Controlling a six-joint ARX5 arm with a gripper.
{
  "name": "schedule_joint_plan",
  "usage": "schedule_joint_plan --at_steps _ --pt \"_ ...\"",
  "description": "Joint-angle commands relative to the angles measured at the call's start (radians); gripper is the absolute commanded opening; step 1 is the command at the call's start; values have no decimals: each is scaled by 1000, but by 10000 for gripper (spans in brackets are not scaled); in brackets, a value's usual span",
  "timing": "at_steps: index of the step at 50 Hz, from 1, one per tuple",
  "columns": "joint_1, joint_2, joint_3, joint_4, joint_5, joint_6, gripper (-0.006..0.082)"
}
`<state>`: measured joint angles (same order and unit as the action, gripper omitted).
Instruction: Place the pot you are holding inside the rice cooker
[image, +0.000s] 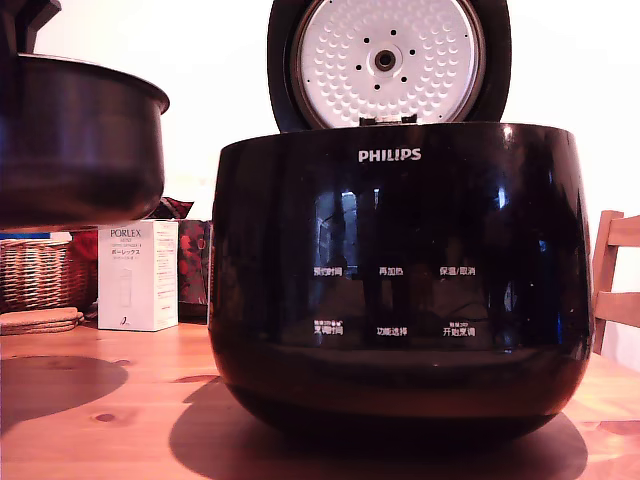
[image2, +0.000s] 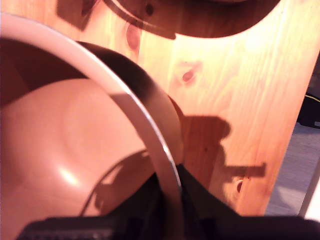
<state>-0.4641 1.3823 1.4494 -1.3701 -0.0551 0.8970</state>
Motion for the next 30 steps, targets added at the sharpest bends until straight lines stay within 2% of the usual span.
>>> schedule_joint_plan --at_steps 1,10,16,30 --pt "-1 -29 25 68 -15 -63 -22" --pt "-2 -29 25 70 7 -89 -22" --pt "-2 -29 25 75 39 -143 -22" --pt "-16 -30 26 175 284 -204 -22"
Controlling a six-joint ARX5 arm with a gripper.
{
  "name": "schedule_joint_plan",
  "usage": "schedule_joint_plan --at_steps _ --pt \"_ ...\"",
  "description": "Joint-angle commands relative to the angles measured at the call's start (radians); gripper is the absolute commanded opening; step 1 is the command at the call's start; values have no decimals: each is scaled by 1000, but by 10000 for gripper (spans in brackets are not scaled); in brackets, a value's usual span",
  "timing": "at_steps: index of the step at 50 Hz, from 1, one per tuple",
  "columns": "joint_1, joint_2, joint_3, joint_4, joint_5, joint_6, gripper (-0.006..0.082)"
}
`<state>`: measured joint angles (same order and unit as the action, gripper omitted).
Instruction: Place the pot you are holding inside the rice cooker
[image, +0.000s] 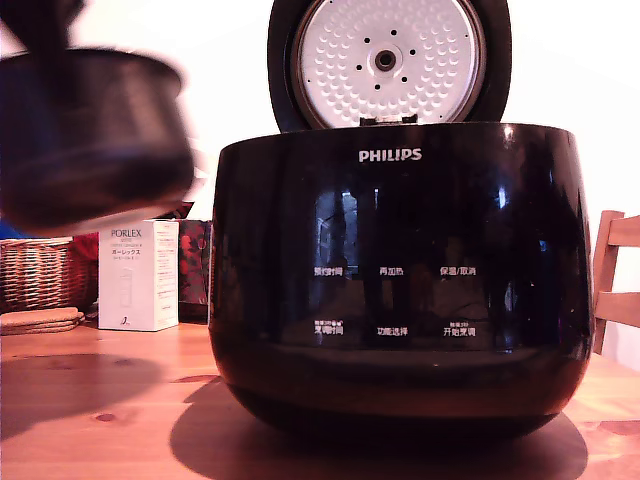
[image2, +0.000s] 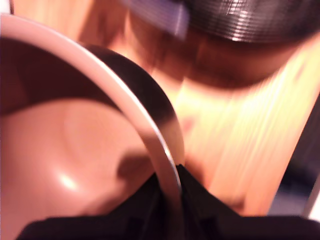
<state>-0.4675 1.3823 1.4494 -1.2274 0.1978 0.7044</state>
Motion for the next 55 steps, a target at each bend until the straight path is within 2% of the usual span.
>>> schedule_joint_plan --at_steps 1,11,22,37,55 --pt "-15 -30 27 37 43 -11 -22" --pt "-40 -30 41 79 158 -24 -22" --pt "-74 -30 98 79 222 -24 -22" --pt "-164 -30 206 12 221 -24 -22" --pt "-302 -27 215 76 232 -8 -22"
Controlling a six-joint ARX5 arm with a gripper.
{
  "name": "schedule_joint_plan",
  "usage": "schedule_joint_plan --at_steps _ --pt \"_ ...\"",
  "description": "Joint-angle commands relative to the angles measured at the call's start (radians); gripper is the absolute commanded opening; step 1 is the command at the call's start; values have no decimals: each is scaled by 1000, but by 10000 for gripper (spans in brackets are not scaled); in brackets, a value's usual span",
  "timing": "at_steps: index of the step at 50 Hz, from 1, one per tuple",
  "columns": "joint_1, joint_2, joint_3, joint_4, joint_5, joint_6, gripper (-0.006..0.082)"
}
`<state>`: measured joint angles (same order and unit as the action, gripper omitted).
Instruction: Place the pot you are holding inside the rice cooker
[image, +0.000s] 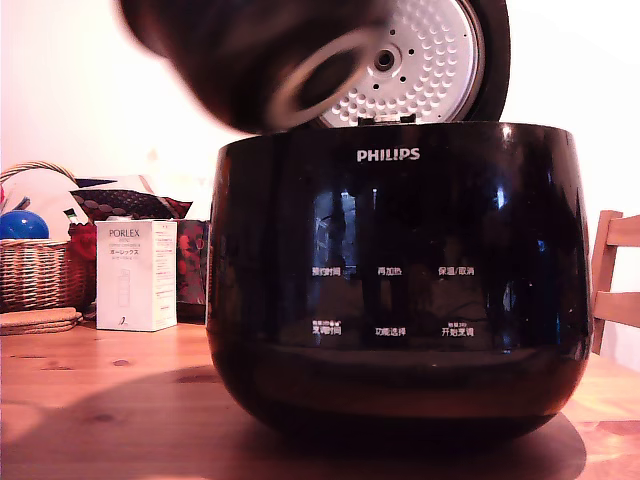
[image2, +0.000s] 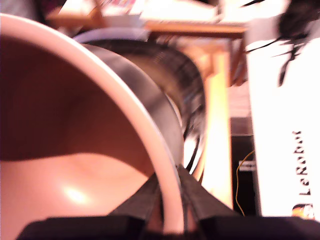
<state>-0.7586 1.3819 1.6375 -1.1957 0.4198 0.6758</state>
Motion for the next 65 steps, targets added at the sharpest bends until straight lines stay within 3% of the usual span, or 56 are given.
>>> schedule_joint_plan --at_steps 1,18,40,51,65 --pt "-16 -26 27 48 10 21 -22" --pt "-50 40 27 76 10 159 -22" --pt "-58 152 27 90 -49 437 -22" --pt "-65 205 27 85 -74 514 -22" --pt "-89 248 27 56 -100 514 -22"
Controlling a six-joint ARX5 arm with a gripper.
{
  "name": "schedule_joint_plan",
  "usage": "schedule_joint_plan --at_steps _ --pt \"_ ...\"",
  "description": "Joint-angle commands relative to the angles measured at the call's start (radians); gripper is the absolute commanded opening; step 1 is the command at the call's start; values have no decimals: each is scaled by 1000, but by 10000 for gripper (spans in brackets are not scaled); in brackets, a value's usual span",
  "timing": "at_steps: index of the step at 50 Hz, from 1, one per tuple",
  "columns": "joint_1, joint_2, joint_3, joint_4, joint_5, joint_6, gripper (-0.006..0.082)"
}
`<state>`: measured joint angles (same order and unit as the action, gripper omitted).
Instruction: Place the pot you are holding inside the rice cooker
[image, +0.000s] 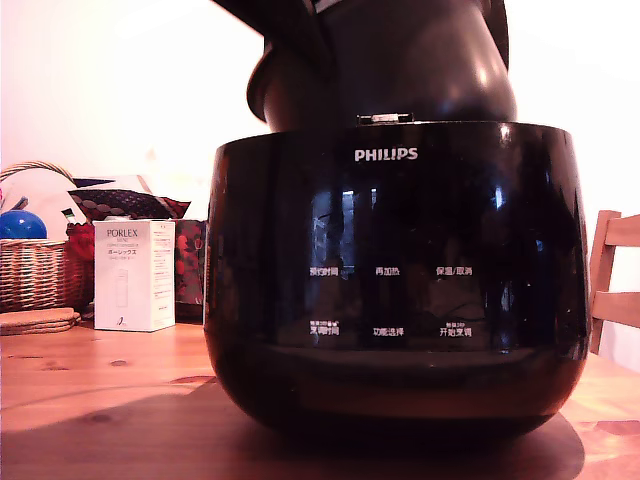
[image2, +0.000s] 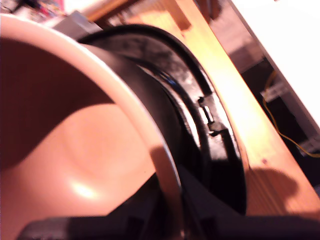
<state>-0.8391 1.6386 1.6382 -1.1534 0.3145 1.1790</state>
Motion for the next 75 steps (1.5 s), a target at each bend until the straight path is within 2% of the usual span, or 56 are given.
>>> schedule_joint_plan --at_steps 1,11,36,64,75 --pt "-10 -8 27 10 4 11 -23" --pt "-35 13 27 -6 -63 11 -24" --pt "-93 80 26 -43 -141 27 -24" --pt "-133 122 26 -16 -147 34 -23" --pt "-133 122 26 24 -146 33 23"
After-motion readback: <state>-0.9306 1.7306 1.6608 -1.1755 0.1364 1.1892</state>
